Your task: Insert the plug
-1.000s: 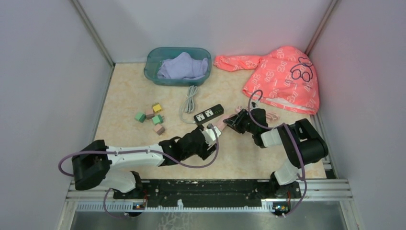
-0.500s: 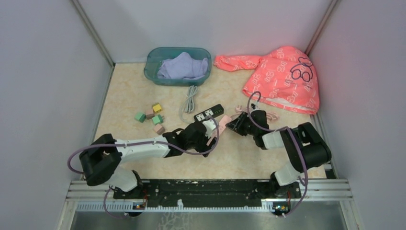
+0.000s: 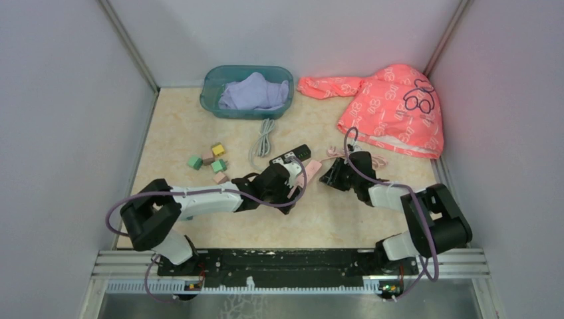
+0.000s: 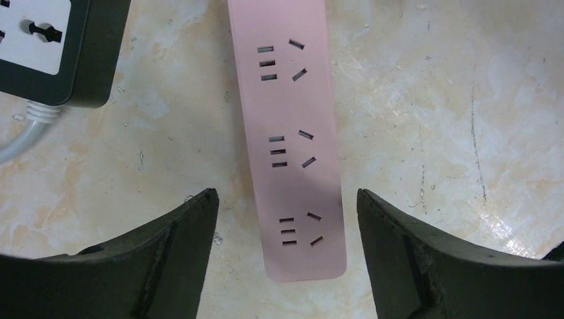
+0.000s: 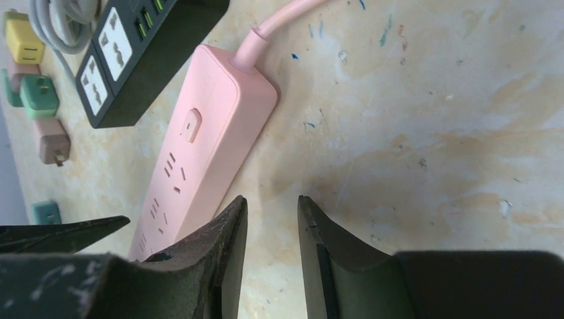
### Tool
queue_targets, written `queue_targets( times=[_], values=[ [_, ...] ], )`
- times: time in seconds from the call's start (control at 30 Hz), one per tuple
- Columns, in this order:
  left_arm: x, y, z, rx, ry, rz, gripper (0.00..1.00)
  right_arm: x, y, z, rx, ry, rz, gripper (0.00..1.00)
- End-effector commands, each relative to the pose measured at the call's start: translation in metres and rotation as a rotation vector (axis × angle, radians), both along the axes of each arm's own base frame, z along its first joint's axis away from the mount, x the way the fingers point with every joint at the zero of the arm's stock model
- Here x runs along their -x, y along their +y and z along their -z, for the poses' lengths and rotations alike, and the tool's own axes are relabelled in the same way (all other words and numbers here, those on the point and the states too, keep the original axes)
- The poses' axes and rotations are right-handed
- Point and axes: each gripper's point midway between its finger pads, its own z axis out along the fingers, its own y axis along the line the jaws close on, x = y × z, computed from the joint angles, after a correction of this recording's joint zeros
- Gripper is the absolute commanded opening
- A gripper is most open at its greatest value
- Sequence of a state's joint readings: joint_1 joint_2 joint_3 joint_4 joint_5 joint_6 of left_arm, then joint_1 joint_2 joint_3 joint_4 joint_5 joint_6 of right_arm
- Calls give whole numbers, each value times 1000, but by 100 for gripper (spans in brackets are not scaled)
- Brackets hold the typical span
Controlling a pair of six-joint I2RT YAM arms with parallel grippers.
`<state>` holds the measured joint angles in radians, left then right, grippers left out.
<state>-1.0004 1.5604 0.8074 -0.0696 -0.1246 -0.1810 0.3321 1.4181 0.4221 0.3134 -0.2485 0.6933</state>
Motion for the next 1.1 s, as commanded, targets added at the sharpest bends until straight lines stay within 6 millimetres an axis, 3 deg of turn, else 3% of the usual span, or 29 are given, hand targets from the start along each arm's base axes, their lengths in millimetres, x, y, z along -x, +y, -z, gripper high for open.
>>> queue_targets(
  times=[0.0, 0.27, 0.37, 0.47, 0.7, 1.07],
  values=[
    [-8, -4, 0, -13, -9, -6, 78, -4, -9, -18, 91, -34, -16, 36],
    [-30, -2, 27, -130, -30, 8, 43, -18, -23, -73, 154, -184, 24, 40],
    [-45, -3, 26, -147, -60, 6, 42, -19, -26, -88, 167, -231, 28, 42],
    [-54, -6, 19, -145, -78, -1, 48, -18, -28, -100, 174, -266, 21, 44],
    [-54, 0, 2, -138, -62, -61, 75, -15, -29, -121, 173, -328, 6, 55],
    [-41, 24, -45, -78, -5, -262, 96, -9, -32, -124, 208, -370, -26, 80]
  ],
)
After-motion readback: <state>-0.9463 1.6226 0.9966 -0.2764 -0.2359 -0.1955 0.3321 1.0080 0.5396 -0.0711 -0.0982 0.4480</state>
